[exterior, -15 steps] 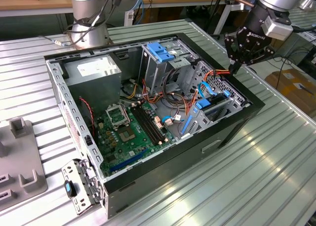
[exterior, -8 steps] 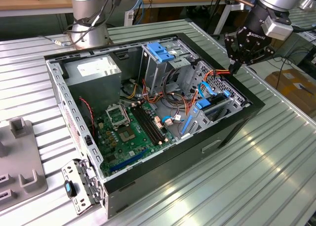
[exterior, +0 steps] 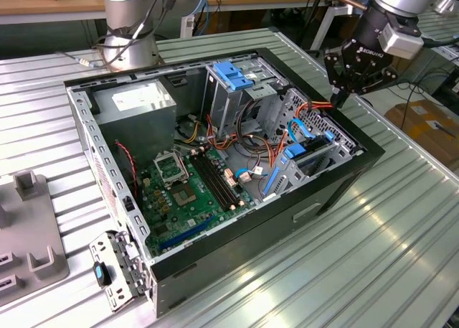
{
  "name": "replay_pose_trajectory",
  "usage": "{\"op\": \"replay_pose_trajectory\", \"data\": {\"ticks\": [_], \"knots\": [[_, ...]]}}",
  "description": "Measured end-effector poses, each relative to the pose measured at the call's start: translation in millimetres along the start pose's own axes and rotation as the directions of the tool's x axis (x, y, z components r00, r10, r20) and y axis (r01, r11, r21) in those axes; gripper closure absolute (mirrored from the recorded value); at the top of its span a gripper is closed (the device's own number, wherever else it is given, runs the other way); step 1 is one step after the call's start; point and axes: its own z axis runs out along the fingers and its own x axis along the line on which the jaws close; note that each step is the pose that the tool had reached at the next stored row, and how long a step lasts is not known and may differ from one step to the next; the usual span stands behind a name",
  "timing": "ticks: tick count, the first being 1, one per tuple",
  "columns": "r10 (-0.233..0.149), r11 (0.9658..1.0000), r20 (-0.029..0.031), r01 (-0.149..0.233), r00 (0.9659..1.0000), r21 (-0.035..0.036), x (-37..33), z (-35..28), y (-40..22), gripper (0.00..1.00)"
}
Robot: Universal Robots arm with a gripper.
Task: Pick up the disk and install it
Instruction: 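Insert the second disk wire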
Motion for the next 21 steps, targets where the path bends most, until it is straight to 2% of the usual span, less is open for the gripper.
{"op": "replay_pose_trajectory", "data": {"ticks": [4, 14, 21], "knots": [[0.0, 1.0, -0.0008, 0.0, 1.0, 0.0007, -2.6, -0.1, 2.3, 0.84], [0.002, 1.0, -0.0008, -0.002, 1.0, 0.0008, -3.2, 0.0, 2.8, 0.84], [0.044, 0.999, -0.0013, -0.044, 0.999, 0.0005, -3.1, 0.0, 2.8, 0.84]]}}
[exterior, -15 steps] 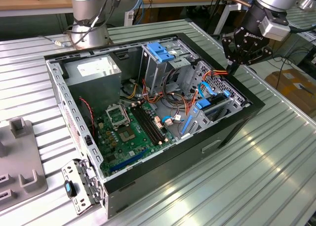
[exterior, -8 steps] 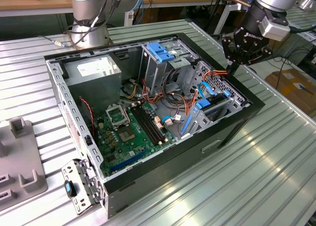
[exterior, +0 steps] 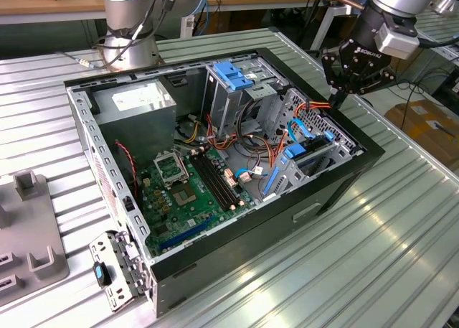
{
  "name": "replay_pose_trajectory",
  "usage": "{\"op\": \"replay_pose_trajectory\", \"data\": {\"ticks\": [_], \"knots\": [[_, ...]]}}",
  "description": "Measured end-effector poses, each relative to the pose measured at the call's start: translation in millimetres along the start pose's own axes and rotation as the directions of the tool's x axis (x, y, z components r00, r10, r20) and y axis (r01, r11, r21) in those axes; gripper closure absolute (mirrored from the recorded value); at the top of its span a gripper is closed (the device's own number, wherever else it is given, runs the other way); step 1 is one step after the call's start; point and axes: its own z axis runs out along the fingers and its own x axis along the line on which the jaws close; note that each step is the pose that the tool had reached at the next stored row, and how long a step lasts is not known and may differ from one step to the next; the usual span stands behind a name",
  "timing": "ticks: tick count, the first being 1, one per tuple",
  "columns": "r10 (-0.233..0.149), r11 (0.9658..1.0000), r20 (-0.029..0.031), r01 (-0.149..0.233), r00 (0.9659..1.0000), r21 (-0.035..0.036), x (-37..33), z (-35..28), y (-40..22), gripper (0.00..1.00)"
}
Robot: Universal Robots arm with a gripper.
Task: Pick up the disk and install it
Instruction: 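Insert the second disk wire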
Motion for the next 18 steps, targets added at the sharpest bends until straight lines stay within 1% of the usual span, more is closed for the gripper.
{"op": "replay_pose_trajectory", "data": {"ticks": [2, 18], "knots": [[0.01, 1.0, -0.0001, -0.01, 1.0, -0.0001, 0.0, 0.0, 0.0, 0.84], [0.017, 0.9999, -0.0003, -0.017, 0.9999, -0.0001, 0.0, 0.0, 0.0, 0.84]]}}
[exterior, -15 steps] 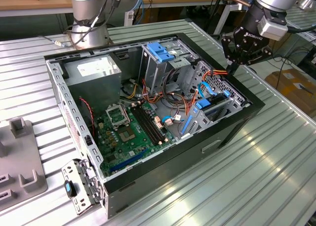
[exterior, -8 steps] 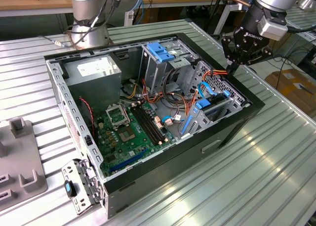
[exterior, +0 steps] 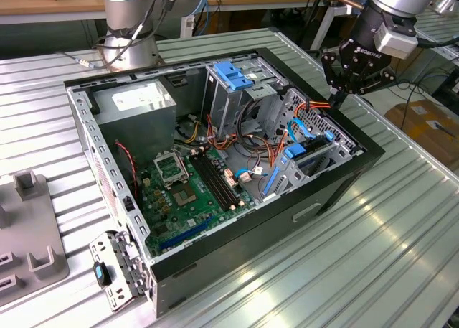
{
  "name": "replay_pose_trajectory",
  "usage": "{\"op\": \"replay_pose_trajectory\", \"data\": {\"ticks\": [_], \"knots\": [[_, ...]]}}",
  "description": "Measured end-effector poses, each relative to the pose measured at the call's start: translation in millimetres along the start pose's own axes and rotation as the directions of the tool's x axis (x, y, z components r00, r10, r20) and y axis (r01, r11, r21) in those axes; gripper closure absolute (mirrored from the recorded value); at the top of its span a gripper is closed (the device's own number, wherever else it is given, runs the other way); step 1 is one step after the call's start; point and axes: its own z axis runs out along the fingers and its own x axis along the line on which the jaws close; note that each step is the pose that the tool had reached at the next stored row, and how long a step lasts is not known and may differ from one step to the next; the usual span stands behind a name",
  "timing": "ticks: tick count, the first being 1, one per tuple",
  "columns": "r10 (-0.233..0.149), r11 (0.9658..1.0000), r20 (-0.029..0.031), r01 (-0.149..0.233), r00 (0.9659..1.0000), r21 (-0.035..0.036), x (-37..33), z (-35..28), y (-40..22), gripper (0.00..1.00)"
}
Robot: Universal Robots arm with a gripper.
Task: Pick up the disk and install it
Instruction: 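Insert the second disk wire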
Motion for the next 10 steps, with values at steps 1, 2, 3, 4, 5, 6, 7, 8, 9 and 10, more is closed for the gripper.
{"op": "replay_pose_trajectory", "data": {"ticks": [1, 2, 3, 4, 5, 6, 7, 8, 9, 10], "knots": [[0.0, 1.0, 0.0, 0.0, 1.0, 0.0, 0.0, 0.0, 0.0, 0.84], [0.0, 1.0, 0.0, 0.0, 1.0, 0.0, 0.0, 0.0, 0.0, 0.84], [0.0, 1.0, 0.0001, 0.0, 1.0, 0.0, 0.0, 0.0, 0.0, 0.84], [0.0, 1.0, 0.0001, 0.0, 1.0, 0.0, 0.0, 0.0, 0.0, 0.84], [0.0, 1.0, 0.0, 0.0, 1.0, 0.0001, 0.0, 0.0, 0.0, 0.84], [0.0, 1.0, 0.0, 0.0, 1.0, 0.0, 0.0, 0.0, 0.0, 0.84], [0.001, 1.0, 0.0001, -0.001, 1.0, 0.0, 0.0, 0.0, 0.0, 0.84], [0.012, 0.9999, -0.0001, -0.012, 0.9999, -0.0001, 0.0, 0.0, 0.0, 0.84], [0.046, 0.9989, -0.0005, -0.046, 0.9989, -0.0003, 0.0, 0.1, 0.0, 0.84], [0.065, 0.9979, -0.0008, -0.065, 0.9979, -0.0004, 0.0, 0.1, 0.0, 0.84]]}}
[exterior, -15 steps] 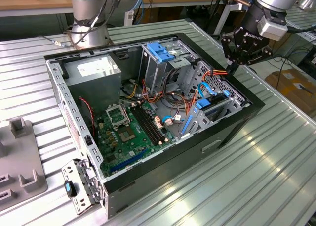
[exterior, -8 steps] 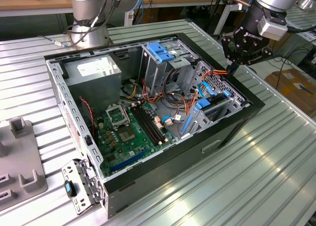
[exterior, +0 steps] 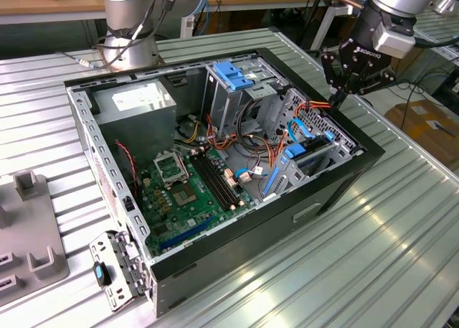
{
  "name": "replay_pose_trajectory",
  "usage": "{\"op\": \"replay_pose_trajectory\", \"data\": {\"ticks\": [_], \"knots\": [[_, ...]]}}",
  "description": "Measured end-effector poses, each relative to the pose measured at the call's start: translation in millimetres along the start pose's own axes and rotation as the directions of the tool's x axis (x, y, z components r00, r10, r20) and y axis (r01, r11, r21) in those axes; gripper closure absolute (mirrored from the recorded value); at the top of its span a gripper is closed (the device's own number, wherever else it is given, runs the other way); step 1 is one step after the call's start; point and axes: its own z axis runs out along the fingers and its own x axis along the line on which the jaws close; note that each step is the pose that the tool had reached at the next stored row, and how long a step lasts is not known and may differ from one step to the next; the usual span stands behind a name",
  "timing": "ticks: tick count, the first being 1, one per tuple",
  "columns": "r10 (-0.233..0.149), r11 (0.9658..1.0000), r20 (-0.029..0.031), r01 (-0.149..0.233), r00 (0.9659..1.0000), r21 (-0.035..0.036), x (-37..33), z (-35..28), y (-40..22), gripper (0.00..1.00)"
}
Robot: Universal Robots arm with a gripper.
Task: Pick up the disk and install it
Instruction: 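Insert the second disk wire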
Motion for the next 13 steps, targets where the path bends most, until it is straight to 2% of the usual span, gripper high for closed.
{"op": "replay_pose_trajectory", "data": {"ticks": [4, 9, 13], "knots": [[0.075, 0.9972, -0.001, -0.075, 0.9972, -0.0004, 0.0, 0.0, 0.0, 0.84], [0.151, 0.9885, -0.0023, -0.151, 0.9885, -0.001, 0.0, 0.0, 0.0, 0.84], [0.245, 0.9695, -0.0036, -0.245, 0.9695, -0.0015, 0.0, 0.0, 0.0, 0.84]]}}
